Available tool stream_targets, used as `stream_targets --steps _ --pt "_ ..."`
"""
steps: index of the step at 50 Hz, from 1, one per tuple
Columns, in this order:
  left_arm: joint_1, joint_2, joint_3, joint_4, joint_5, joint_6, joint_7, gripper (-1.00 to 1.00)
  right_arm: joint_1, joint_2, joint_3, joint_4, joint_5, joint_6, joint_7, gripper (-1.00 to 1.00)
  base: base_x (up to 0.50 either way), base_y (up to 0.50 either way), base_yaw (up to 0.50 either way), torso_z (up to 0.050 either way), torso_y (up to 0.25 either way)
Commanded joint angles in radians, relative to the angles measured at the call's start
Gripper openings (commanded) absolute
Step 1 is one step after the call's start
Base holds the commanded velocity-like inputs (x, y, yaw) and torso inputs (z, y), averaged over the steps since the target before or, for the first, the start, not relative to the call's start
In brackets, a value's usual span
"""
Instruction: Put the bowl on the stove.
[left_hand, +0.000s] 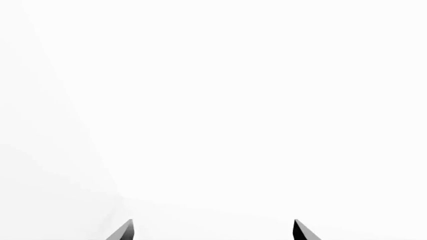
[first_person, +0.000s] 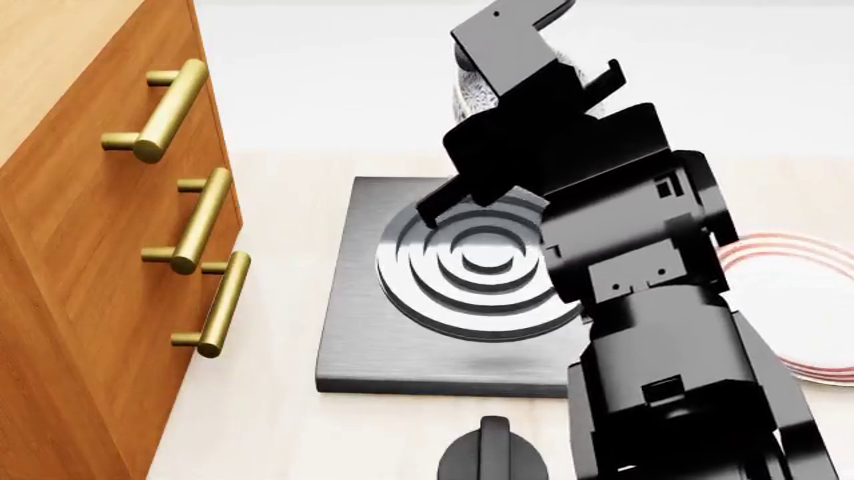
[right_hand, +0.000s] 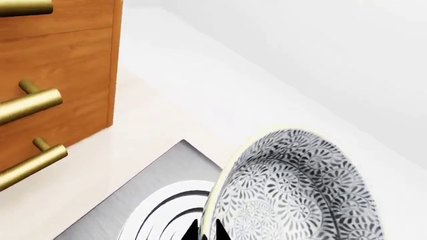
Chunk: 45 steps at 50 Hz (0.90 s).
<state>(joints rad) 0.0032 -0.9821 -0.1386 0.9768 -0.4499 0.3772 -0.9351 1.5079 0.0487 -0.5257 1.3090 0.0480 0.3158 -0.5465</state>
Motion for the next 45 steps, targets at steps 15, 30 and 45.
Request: stream_targets --steps 15,30,45 --pt "0.007 0.019 -0.045 -0.008 0.024 0.007 0.007 1.00 -0.065 -0.046 0.004 0.000 -0.018 -0.013 0.007 -1.00 0.00 0.00 0.00 0.001 0.001" --pt "0.010 0.018 -0.039 -0.007 0.035 0.001 0.008 1.00 -0.080 -0.044 0.028 0.000 -0.033 -0.005 0.015 -1.00 0.00 0.00 0.00 0.000 -0.089" --pt "0.009 0.022 -0.032 -0.011 0.040 0.005 0.010 1.00 -0.084 -0.043 0.035 0.000 -0.037 -0.004 0.021 -1.00 0.00 0.00 0.00 0.000 0.000"
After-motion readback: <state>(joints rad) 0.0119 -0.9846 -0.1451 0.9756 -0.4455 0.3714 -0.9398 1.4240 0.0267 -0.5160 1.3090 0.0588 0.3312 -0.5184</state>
